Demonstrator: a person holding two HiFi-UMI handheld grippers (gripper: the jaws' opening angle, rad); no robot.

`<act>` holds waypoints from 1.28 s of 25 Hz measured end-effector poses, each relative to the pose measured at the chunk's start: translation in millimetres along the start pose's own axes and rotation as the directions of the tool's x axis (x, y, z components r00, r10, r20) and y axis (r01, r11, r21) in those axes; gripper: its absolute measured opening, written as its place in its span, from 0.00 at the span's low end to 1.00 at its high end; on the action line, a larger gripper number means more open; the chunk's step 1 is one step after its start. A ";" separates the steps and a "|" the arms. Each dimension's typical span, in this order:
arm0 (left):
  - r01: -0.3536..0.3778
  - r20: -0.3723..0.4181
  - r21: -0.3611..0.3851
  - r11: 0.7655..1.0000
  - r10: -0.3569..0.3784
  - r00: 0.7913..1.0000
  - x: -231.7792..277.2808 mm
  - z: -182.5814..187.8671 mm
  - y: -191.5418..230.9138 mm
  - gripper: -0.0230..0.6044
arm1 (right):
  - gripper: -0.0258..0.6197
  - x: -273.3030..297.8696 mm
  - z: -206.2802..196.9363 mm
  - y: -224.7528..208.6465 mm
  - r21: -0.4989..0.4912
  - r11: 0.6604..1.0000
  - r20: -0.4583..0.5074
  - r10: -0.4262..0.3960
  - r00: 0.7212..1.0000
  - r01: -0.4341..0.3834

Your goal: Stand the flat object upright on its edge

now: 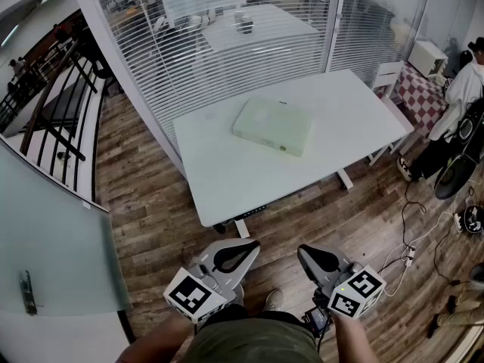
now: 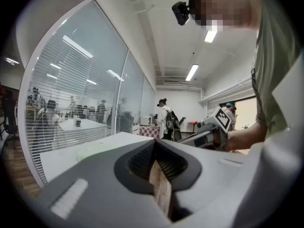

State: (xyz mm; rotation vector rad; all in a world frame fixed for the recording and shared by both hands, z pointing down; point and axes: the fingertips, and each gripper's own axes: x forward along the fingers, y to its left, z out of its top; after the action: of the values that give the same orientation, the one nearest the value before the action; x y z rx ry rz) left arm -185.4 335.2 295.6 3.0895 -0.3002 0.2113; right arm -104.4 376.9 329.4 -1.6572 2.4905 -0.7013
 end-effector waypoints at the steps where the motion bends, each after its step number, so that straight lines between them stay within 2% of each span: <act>1: 0.001 -0.004 0.003 1.000 -0.001 1.000 1.6 -0.1 0.9 0.04 | 0.05 1.5 2.1 -0.9 -0.006 1.000 0.000 0.003 1.000 -0.003; 8: -0.012 -0.025 0.007 1.000 0.012 1.000 10.5 -1.9 -6.5 0.04 | 0.05 -5.0 5.9 -6.3 -0.022 0.999 0.000 0.023 1.000 -0.023; 12: -0.012 -0.029 -0.006 1.000 0.012 1.000 16.9 -2.1 -18.4 0.04 | 0.05 -13.3 -1.1 -9.9 -0.026 0.999 -0.035 0.037 0.999 -0.038; 18: -0.015 -0.054 0.003 1.000 0.015 0.998 25.6 -8.0 -40.7 0.04 | 0.05 -38.9 -12.9 -18.1 -0.104 0.995 -0.052 0.003 0.999 -0.008; 24: -0.010 -0.078 0.003 1.000 0.010 0.997 32.7 -20.8 -62.3 0.04 | 0.05 -64.0 -28.0 -32.1 -0.088 0.996 -0.059 -0.019 0.998 0.014; 32: -0.001 -0.078 -0.015 1.000 0.000 0.997 52.9 -26.9 -65.6 0.04 | 0.05 -82.8 -30.9 -58.4 -0.065 0.996 -0.064 -0.065 0.996 0.060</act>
State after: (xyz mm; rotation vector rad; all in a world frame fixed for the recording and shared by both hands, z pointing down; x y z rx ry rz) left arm -124.8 390.8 328.3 3.0573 -0.2979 0.3273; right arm -29.2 442.3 365.0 -1.7686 2.5408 -0.7021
